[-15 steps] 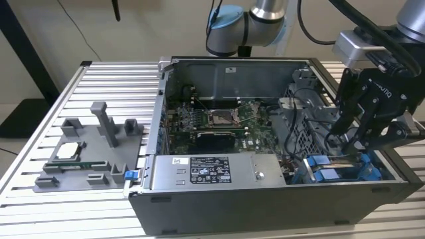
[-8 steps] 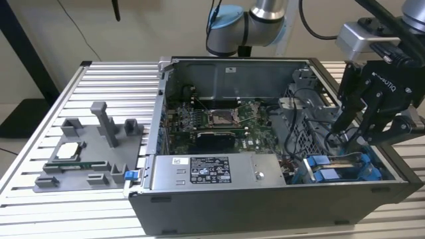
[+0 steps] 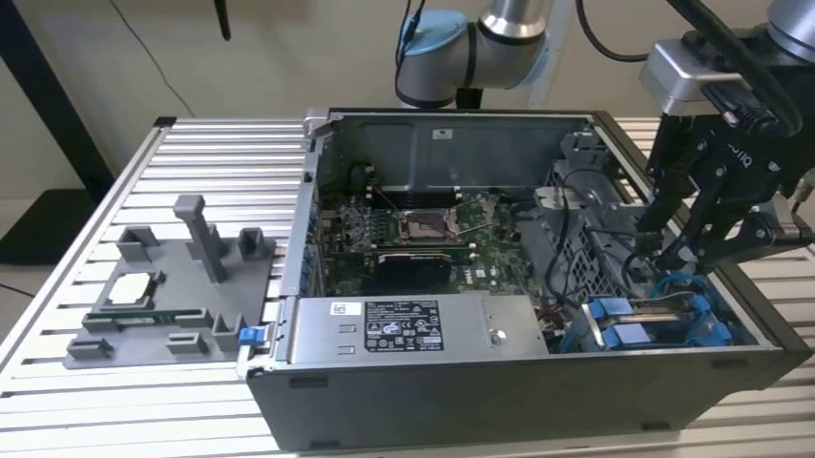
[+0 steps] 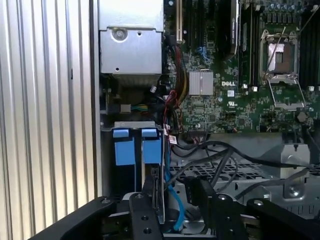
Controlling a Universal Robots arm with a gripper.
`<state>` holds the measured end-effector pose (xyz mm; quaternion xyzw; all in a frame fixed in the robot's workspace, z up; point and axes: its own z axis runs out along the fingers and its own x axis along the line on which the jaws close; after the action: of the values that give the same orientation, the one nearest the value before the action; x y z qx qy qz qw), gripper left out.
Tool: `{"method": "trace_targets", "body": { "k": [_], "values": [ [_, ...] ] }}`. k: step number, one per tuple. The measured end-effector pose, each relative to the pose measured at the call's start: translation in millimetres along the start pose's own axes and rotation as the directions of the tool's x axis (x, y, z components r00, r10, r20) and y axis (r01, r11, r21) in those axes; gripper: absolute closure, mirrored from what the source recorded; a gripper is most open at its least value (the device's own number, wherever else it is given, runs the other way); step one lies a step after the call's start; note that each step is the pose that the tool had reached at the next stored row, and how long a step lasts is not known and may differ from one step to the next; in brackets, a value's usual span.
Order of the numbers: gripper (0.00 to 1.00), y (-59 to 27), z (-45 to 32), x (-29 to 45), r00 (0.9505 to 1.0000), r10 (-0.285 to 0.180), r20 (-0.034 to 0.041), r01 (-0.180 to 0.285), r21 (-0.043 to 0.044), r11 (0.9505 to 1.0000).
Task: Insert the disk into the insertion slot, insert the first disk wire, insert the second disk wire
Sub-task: 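Insert the first disk wire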
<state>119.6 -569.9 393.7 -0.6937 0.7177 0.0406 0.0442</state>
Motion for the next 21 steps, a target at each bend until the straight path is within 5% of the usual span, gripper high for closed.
{"method": "trace_targets", "body": {
  "k": [9,10,21],
  "values": [
    [0.00,2.2,12.6,-15.0,1.0000,-0.004,0.0009,0.004,0.0274,0.9996],
    [1.00,2.1,13.1,-15.1,1.0000,-0.004,0.0011,0.004,0.0293,0.9996],
    [1.00,2.2,14.5,-14.9,1.0000,-0.004,-0.0005,0.004,0.0325,0.9995]
  ]
}}
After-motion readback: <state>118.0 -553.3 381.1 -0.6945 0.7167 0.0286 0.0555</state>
